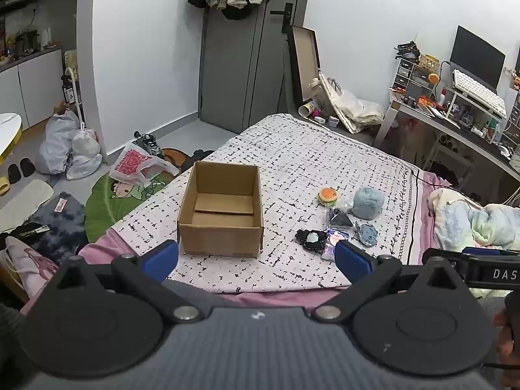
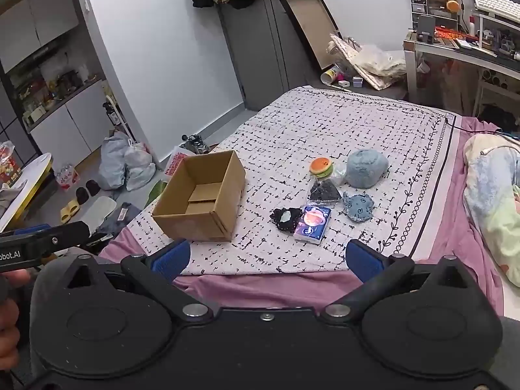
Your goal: Organize soft objects
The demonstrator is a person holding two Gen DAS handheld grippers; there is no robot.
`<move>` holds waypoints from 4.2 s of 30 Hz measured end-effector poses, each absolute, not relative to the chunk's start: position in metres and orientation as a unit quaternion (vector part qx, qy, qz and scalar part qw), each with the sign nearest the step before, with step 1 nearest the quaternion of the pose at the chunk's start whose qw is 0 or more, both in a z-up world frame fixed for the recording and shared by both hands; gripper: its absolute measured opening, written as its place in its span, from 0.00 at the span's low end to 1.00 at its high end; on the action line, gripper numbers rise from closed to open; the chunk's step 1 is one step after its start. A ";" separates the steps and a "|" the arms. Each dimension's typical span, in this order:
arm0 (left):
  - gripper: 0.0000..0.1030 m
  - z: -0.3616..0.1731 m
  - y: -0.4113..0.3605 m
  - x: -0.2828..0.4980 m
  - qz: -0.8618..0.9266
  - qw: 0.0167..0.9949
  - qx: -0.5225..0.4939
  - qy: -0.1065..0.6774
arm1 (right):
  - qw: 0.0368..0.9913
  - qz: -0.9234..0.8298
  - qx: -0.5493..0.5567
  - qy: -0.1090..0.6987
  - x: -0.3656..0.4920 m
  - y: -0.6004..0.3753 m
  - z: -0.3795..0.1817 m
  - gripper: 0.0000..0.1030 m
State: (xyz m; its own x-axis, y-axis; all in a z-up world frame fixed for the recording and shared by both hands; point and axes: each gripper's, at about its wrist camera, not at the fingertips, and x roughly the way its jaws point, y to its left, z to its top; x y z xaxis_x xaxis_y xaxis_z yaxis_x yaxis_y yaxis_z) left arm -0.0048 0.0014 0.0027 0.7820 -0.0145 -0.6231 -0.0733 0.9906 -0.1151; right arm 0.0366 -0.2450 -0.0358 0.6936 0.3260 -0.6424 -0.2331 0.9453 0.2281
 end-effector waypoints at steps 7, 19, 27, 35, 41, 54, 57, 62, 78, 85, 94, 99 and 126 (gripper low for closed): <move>0.99 -0.004 0.001 -0.006 0.018 0.941 -0.067 0.330 | 0.918 0.149 0.065 0.362 0.038 -0.245 -0.035 1.00; 0.99 -0.006 0.002 -0.005 0.021 0.940 -0.063 0.334 | 0.918 0.148 0.064 0.363 0.039 -0.248 -0.035 1.00; 0.99 -0.007 0.004 -0.003 0.022 0.939 -0.063 0.336 | 0.918 0.149 0.062 0.362 0.039 -0.246 -0.036 1.00; 0.99 -0.007 0.004 -0.002 0.024 0.939 -0.063 0.337 | 0.918 0.149 0.060 0.363 0.040 -0.245 -0.036 1.00; 0.99 -0.008 0.005 -0.002 0.024 0.938 -0.063 0.339 | 0.918 0.149 0.061 0.363 0.040 -0.244 -0.036 1.00; 0.99 -0.009 0.004 -0.002 0.027 0.938 -0.063 0.339 | 0.916 0.154 0.063 0.366 0.044 -0.246 -0.036 1.00; 0.99 -0.012 0.004 0.002 0.026 0.937 -0.060 0.342 | 0.915 0.154 0.064 0.368 0.046 -0.247 -0.039 1.00; 0.99 -0.017 0.002 0.010 0.032 0.934 -0.060 0.350 | 0.910 0.159 0.072 0.375 0.054 -0.252 -0.046 1.00; 0.99 -0.019 -0.002 0.036 0.055 0.930 -0.050 0.360 | 0.898 0.202 0.077 0.384 0.087 -0.253 -0.056 1.00; 0.99 -0.027 -0.011 0.058 0.087 0.924 -0.045 0.370 | 0.896 0.209 0.061 0.387 0.128 -0.262 -0.056 1.00; 0.99 -0.035 -0.034 0.097 0.085 0.920 -0.054 0.378 | 0.889 0.185 0.076 0.412 0.180 -0.286 -0.071 1.00; 0.98 -0.049 -0.055 0.121 0.067 0.917 -0.056 0.389 | 0.887 0.162 0.104 0.419 0.205 -0.303 -0.080 1.00; 0.69 -0.154 -0.101 0.232 0.096 0.867 -0.130 0.471 | 0.842 0.120 0.229 0.474 0.267 -0.340 -0.207 0.63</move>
State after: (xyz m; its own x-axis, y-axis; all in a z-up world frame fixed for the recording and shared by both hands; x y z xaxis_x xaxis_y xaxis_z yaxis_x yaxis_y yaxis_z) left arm 0.2316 -0.1006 -0.1536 0.5372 0.0438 -0.8423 -0.2897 0.9475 -0.1355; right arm 0.2672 -0.3401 -0.2074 0.5229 0.4181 -0.7428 0.0154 0.8667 0.4986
